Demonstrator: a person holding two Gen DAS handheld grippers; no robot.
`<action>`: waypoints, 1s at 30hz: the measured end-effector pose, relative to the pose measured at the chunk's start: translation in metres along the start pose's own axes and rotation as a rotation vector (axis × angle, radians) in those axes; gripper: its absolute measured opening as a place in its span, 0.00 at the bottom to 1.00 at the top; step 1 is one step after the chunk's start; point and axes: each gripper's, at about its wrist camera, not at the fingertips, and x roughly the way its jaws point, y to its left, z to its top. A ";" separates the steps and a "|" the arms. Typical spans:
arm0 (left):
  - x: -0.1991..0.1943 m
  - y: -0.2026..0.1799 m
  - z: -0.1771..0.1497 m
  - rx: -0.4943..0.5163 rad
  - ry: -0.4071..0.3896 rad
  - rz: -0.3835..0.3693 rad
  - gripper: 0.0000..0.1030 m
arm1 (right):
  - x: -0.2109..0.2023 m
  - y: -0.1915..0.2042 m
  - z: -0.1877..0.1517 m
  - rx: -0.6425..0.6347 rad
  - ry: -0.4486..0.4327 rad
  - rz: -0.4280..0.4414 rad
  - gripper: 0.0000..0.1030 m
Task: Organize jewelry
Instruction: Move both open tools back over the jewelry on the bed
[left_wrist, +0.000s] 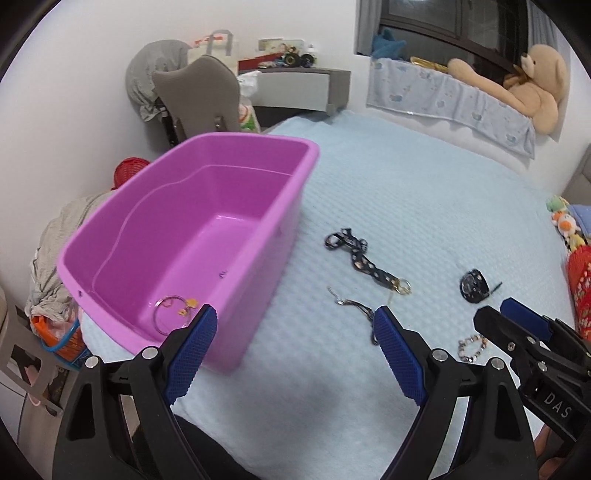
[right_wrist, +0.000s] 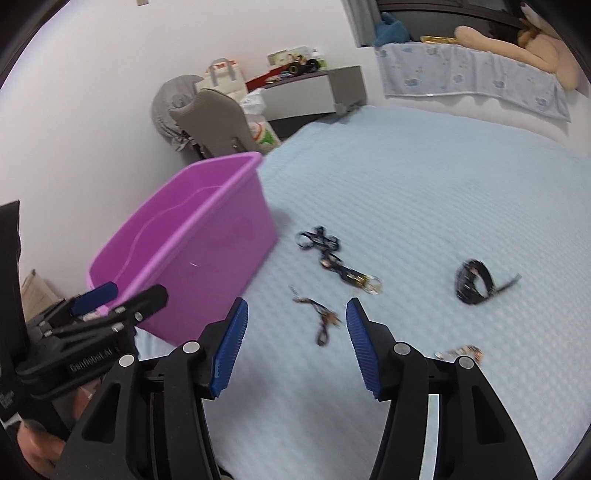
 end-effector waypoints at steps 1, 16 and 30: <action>0.002 -0.004 -0.002 0.006 0.006 -0.003 0.82 | -0.001 -0.006 -0.004 0.007 0.003 -0.006 0.52; 0.026 -0.063 -0.035 0.085 0.063 -0.082 0.84 | -0.019 -0.094 -0.067 0.148 0.047 -0.113 0.60; 0.079 -0.073 -0.068 0.083 0.139 -0.093 0.86 | 0.000 -0.148 -0.109 0.233 0.122 -0.189 0.68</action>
